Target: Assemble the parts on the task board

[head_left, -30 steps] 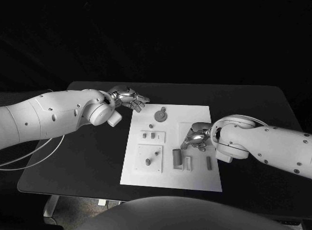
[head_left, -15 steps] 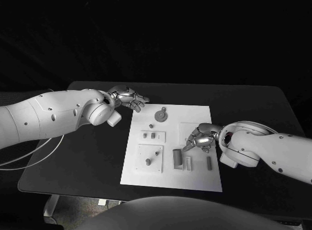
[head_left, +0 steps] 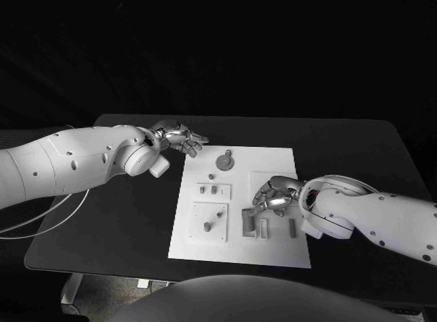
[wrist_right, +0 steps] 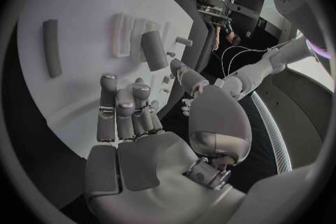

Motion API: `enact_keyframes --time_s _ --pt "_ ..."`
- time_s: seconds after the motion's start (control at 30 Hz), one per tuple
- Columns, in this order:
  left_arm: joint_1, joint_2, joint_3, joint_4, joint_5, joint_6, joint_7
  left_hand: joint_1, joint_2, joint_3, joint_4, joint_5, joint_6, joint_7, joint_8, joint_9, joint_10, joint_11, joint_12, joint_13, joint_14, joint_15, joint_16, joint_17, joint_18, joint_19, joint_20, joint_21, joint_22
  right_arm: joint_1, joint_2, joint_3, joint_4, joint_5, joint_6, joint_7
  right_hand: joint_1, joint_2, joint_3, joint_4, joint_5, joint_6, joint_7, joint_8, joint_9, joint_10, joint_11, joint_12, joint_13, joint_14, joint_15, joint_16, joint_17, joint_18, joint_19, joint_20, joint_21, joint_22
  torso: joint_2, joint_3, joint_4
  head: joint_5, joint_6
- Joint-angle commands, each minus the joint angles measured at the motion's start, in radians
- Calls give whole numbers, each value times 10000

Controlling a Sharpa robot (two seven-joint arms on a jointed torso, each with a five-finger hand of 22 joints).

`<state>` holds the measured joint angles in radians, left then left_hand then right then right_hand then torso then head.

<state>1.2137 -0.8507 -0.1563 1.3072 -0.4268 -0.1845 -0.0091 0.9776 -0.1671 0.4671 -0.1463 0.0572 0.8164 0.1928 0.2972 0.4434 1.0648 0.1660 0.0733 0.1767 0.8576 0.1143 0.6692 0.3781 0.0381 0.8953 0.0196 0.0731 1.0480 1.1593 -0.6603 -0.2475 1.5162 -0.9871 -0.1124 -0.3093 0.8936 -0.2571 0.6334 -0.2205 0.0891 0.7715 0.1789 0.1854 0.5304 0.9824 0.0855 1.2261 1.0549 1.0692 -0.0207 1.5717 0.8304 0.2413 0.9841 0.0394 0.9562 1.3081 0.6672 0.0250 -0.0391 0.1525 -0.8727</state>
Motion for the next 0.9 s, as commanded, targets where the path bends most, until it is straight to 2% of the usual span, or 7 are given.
enact_keyframes --time_s 0.03,0.2,0.37,0.63,0.73,0.9 --pt "27 19 5 20 -28 124 26 -13 -95 0 80 0 -83 22 11 -17 -56 15 -24 -14 -53 30 -57 15 152 -63 -16 -31 -11 -74 72 0 -11 -235 -64 367 111 35 -73 24 -6 -218 154 72 27 -53 -35 72 -28 -83 -25 51 9 205 -78 -7 -7 183 0 -6 5 13 1" --pt "27 34 5 17 -35 125 24 -12 -96 2 84 0 -84 23 11 -17 -57 15 -24 -15 -53 30 -59 17 153 -63 -16 -31 -11 -105 176 0 -40 -224 -65 472 137 200 -192 51 -7 -77 82 207 77 -36 -104 137 -84 -86 -86 88 -2 205 -94 2 15 179 -2 -11 1 12 1" --pt "27 33 5 21 -57 132 -11 -10 -93 5 88 1 -86 24 10 -17 -58 15 -23 -15 -53 30 -60 20 153 -63 -16 -31 -11 -109 258 1 -81 -224 -18 514 123 474 -391 0 -5 227 -40 428 134 24 -224 202 -183 -63 -196 122 -31 205 -104 -7 40 172 -3 -18 4 15 1" --pt "27 18 5 35 -65 126 -34 -10 -92 7 95 0 -88 25 11 -17 -61 16 -23 -16 -53 31 -62 24 152 -63 -15 -31 -12 -116 299 1 -173 -224 200 472 132 1189 -612 -252 11 1097 -247 879 195 87 -419 265 -352 -21 -370 144 -94 205 -109 -29 52 156 -2 -22 7 33 1" --pt "27 10 5 36 -75 121 -43 -10 -94 7 98 0 -89 25 11 -17 -62 16 -23 -17 -53 31 -63 26 152 -64 -15 -31 -12 -116 302 1 -196 -224 277 427 114 1292 -645 -295 13 1206 -289 919 182 90 -459 271 -384 -18 -410 145 -106 205 -108 -28 52 154 -5 -22 2 28 1" --pt "27 13 5 41 -81 125 -48 -12 -95 8 105 0 -89 26 12 -17 -64 17 -23 -17 -54 31 -65 29 152 -65 -15 -31 -12 -116 354 1 -240 -228 460 357 63 1299 -687 -310 12 1261 -314 931 163 90 -484 273 -411 -21 -437 143 -116 205 -112 -24 48 151 -4 -14 0 40 1"
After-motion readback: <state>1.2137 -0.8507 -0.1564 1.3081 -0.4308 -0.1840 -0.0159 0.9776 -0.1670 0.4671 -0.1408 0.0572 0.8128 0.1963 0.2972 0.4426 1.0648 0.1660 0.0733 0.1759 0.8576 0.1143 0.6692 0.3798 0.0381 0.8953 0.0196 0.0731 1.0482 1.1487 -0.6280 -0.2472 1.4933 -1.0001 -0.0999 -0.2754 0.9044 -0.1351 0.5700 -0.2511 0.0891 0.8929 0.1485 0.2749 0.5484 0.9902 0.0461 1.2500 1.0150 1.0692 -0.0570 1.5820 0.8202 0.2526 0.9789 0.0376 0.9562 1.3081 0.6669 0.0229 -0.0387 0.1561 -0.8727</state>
